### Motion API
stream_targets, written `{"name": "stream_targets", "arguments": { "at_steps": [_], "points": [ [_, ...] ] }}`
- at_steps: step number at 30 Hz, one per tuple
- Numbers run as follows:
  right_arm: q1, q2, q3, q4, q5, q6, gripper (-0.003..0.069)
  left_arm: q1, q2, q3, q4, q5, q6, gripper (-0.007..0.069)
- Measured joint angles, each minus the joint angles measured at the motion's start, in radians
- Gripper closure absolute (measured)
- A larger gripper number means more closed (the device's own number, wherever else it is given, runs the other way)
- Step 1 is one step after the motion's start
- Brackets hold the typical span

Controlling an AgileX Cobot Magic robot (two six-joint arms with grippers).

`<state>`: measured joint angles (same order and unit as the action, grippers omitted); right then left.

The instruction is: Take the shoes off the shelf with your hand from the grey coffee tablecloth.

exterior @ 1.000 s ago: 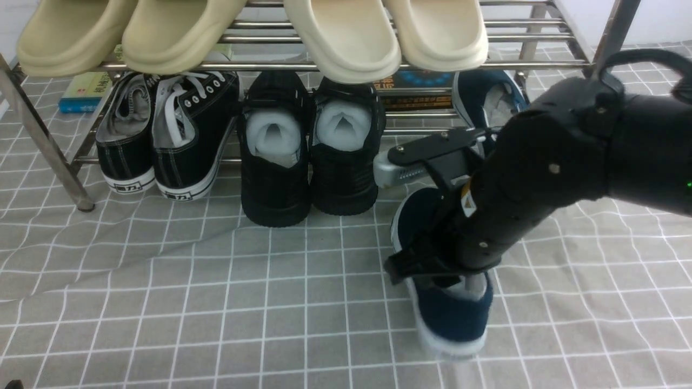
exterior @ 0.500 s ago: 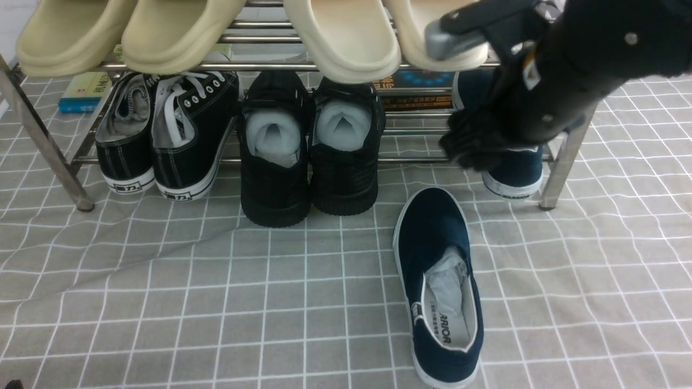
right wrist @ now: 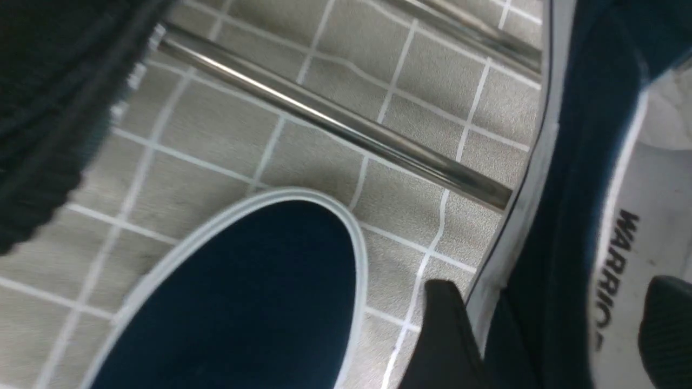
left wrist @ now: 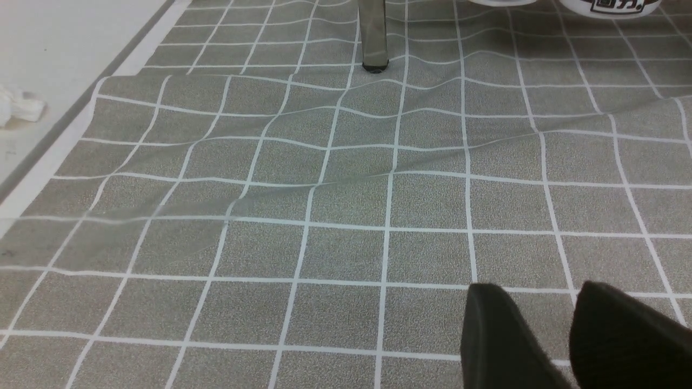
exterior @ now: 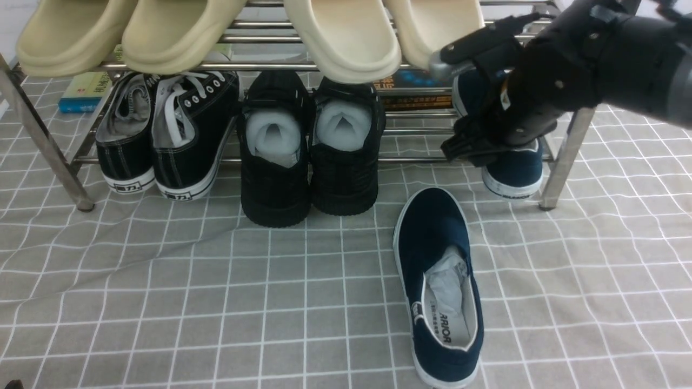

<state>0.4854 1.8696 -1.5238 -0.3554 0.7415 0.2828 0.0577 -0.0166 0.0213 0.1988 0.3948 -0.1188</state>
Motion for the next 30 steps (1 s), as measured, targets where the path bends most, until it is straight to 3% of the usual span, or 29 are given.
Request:
{"name": "stream_targets", "arguments": {
  "at_steps": [3,5,8,9,10,11,15,18,22,30],
  "points": [
    [0.000,0.032,0.000,-0.021,-0.013,0.000,0.0209,0.000,0.000,0.000,0.000,0.000,0.000,0.0384],
    [0.000,0.053,0.000,-0.030,-0.019,0.000,0.0270,0.000,0.000,0.000,0.000,0.000,0.000,0.0384],
    [0.000,0.056,0.000,-0.034,0.010,0.000,0.0502,0.000,0.000,0.000,0.000,0.000,0.000,0.0384],
    [0.000,0.053,0.000,-0.034,0.015,0.000,0.0536,0.000,0.000,0.000,0.000,0.000,0.000,0.0384],
    [0.011,0.033,-0.001,-0.016,0.086,0.001,0.0620,0.000,0.000,0.000,0.000,0.000,0.000,0.0384],
    [0.019,0.011,0.000,-0.006,0.134,0.000,0.0638,0.000,0.000,0.000,0.000,0.000,0.000,0.0384],
    [0.057,-0.125,0.060,0.087,0.316,-0.003,0.0639,0.000,0.000,0.000,0.000,0.000,0.000,0.0384],
    [0.067,-0.199,0.132,0.139,0.328,-0.003,0.0639,0.000,0.000,0.000,0.000,0.000,0.000,0.0384],
    [0.099,-0.310,0.327,0.187,0.252,0.017,0.0639,0.000,0.000,0.000,0.000,0.000,0.000,0.0384],
    [0.117,-0.338,0.441,0.214,0.126,0.045,0.0639,0.000,0.000,0.000,0.000,0.000,0.000,0.0384]
  ]
}}
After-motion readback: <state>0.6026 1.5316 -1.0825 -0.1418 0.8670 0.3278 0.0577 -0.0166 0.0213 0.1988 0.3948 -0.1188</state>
